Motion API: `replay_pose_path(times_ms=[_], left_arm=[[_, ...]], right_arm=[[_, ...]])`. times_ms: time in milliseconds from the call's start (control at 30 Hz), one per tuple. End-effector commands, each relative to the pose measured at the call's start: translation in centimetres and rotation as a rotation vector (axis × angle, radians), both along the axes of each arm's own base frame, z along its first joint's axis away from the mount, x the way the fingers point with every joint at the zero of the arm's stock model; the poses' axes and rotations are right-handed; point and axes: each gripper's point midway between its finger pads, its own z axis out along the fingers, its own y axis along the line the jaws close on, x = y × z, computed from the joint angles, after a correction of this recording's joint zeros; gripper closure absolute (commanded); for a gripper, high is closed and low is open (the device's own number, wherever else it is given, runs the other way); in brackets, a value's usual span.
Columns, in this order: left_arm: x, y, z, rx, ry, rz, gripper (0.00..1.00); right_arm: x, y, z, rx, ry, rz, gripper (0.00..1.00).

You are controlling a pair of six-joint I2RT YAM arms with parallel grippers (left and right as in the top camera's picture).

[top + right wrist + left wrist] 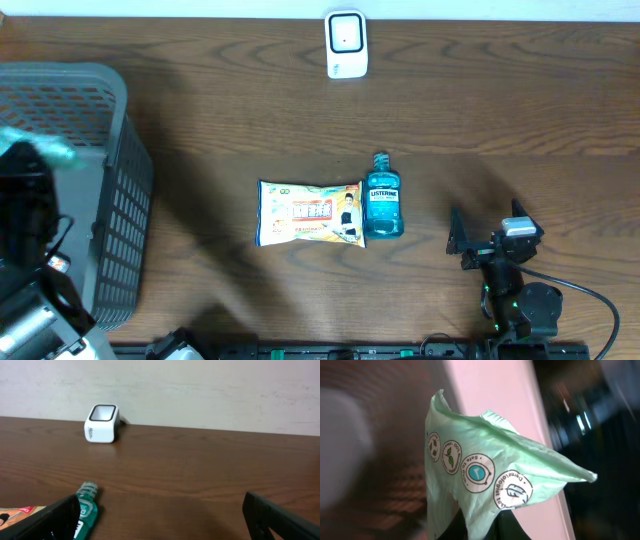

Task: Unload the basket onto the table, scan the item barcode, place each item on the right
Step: 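Carry the green packet past the bottle and drop it right of it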

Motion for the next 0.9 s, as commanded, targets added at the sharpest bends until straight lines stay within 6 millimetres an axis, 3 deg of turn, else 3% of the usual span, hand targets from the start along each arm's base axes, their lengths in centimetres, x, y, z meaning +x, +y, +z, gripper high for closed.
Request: replay_pose_path(times_ms=[0,167,267,467,600,867], left_arm=[[2.3,-6.1,1.1,0.125,-0.033,-0.332,0.93],[3.0,-13.6,0.5,0.34,-0.031,-0.663,0.93],[3.2,-17.6,-1.2,0.439,0.01,-0.822,0.93],[4.8,-23.9,-7.0,0.569,0.19,-1.012,0.93],[6.3,-29.2,-11.1,0.606,0.269,-1.145,0.93],[7.7,-40.3,-18.9,0.77,0.244,-1.444,0.93]], right_arm=[[0.0,0.0,-0.1,0.013,0.003,-0.003,0.01],[0.0,0.0,-0.1,0.013,0.003,-0.003,0.01],[0.0,0.0,-0.1,0.013,0.003,-0.003,0.01],[0.0,0.0,-0.1,0.013,0.003,-0.003,0.01],[0.0,0.0,-0.1,0.013,0.003,-0.002,0.01],[0.0,0.0,-0.1,0.013,0.003,-0.003,0.01]])
